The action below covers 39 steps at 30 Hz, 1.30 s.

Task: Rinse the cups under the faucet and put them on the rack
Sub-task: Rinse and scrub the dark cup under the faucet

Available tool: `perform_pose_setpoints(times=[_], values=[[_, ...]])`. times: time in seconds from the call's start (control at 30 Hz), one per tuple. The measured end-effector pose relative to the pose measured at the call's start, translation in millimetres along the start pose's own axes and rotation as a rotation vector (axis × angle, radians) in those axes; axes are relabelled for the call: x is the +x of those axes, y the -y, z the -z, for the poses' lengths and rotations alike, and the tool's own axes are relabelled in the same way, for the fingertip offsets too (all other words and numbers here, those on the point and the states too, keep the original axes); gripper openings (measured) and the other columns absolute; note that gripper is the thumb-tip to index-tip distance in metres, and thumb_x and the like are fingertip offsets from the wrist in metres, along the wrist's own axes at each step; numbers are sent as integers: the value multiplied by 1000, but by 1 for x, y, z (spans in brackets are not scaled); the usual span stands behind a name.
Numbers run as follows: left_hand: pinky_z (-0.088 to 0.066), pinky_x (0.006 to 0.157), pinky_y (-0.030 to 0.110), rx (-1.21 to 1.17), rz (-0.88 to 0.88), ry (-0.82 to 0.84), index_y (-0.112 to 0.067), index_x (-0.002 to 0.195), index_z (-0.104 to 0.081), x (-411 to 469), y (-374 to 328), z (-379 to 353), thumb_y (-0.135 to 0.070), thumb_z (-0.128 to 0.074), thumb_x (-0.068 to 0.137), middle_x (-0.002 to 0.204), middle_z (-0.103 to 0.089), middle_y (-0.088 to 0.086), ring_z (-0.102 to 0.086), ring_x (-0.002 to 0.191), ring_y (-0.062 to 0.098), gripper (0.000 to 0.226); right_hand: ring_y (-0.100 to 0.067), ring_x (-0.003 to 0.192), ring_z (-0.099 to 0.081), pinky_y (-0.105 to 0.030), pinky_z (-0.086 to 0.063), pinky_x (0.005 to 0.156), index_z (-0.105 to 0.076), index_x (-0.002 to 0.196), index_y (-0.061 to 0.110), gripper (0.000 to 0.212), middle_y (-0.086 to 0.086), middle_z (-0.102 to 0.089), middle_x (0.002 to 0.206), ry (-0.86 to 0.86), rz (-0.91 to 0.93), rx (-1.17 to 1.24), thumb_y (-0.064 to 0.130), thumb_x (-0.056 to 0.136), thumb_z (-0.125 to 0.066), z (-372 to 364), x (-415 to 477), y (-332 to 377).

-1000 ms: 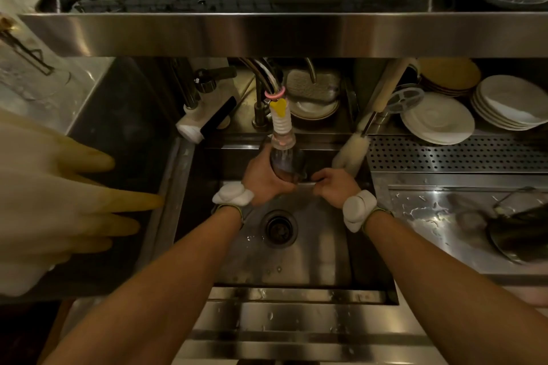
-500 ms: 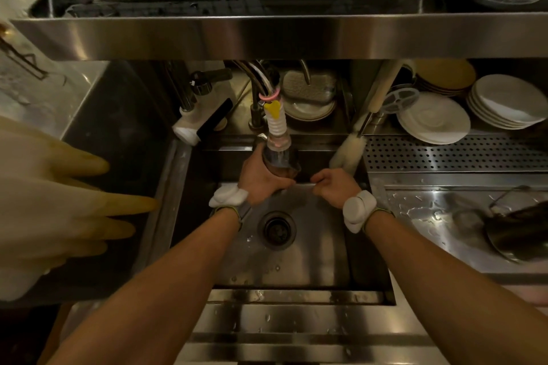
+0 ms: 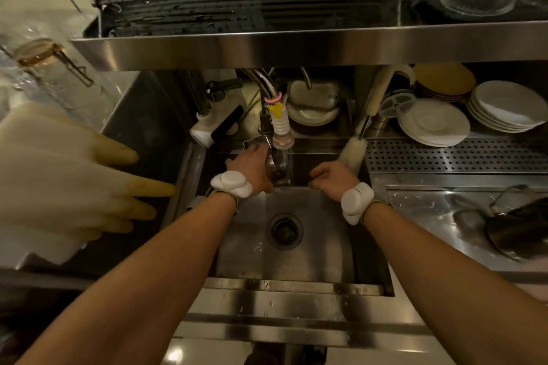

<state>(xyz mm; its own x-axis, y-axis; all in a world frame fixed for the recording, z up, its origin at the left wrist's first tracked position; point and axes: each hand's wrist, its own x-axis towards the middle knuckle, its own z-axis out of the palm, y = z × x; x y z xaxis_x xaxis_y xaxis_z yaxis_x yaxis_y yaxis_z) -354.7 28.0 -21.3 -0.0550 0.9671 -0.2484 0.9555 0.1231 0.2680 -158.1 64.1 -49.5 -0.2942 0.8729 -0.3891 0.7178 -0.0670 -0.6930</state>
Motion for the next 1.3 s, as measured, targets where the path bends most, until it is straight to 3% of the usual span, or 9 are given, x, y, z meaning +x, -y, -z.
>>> perform_pose_setpoints(times=[0.13, 0.43, 0.7, 0.93, 1.0, 1.1, 1.2, 1.3], values=[[-36, 98, 61, 168, 28, 18, -20, 138, -33, -7, 0, 11, -32, -82, 61, 136, -45, 10, -43, 127, 36, 92, -21, 107, -62, -26, -45, 88, -65, 116, 12, 34, -8, -67, 117, 0, 7, 7, 17, 83, -69, 3, -3, 3], [-30, 100, 61, 357, 15, 37, -23, 135, -37, -13, -1, 20, -26, -79, 65, 134, -43, 12, -38, 128, 36, 82, -20, 106, -63, -30, -48, 95, -67, 114, 14, 33, -6, -68, 116, -26, 44, -37, 19, 82, -71, 5, -8, 7], [-28, 102, 62, 474, 24, 31, -24, 140, -32, -15, 1, 18, -23, -77, 66, 137, -42, 13, -37, 130, 37, 86, -20, 107, -63, -32, -48, 96, -67, 113, 14, 33, -6, -68, 115, -30, 52, -50, 19, 81, -71, 5, -9, 10], [-27, 103, 62, 467, 26, 35, -22, 141, -32, -13, 0, 19, -22, -75, 69, 137, -42, 13, -37, 130, 37, 84, -20, 97, -65, -28, -48, 83, -68, 112, 15, 31, -6, -70, 110, -29, 52, -53, 20, 81, -72, 2, -7, 9], [-29, 102, 61, 323, 51, 41, -20, 138, -33, -10, -1, 14, -27, -78, 67, 136, -45, 12, -40, 129, 36, 85, -21, 97, -65, -29, -49, 85, -67, 113, 14, 33, -8, -70, 110, -3, 33, -37, 19, 81, -72, 2, -6, 6], [-42, 97, 44, -206, 127, -11, -17, 131, -41, -5, -1, -2, -32, -86, 57, 127, -56, 7, -53, 118, 31, 88, -23, 103, -64, -27, -49, 87, -61, 121, 11, 44, -10, -68, 112, 59, 21, -18, 15, 79, -73, -2, -8, 1], [-49, 92, 32, -628, 186, -81, -16, 124, -51, -2, -9, -22, -30, -91, 51, 115, -62, -2, -59, 105, 17, 85, -20, 108, -59, -27, -47, 89, -42, 139, 15, 81, -5, -60, 117, 74, 14, 45, 21, 69, -82, -12, -6, -5], [-50, 98, 40, -915, 155, -75, -10, 120, -58, 2, -13, -33, -19, -90, 57, 114, -67, 6, -64, 105, 19, 71, -18, 119, -51, -34, -46, 98, -29, 145, 22, 110, 0, -53, 126, 58, 54, 232, 27, 54, -90, -26, 2, 2]])
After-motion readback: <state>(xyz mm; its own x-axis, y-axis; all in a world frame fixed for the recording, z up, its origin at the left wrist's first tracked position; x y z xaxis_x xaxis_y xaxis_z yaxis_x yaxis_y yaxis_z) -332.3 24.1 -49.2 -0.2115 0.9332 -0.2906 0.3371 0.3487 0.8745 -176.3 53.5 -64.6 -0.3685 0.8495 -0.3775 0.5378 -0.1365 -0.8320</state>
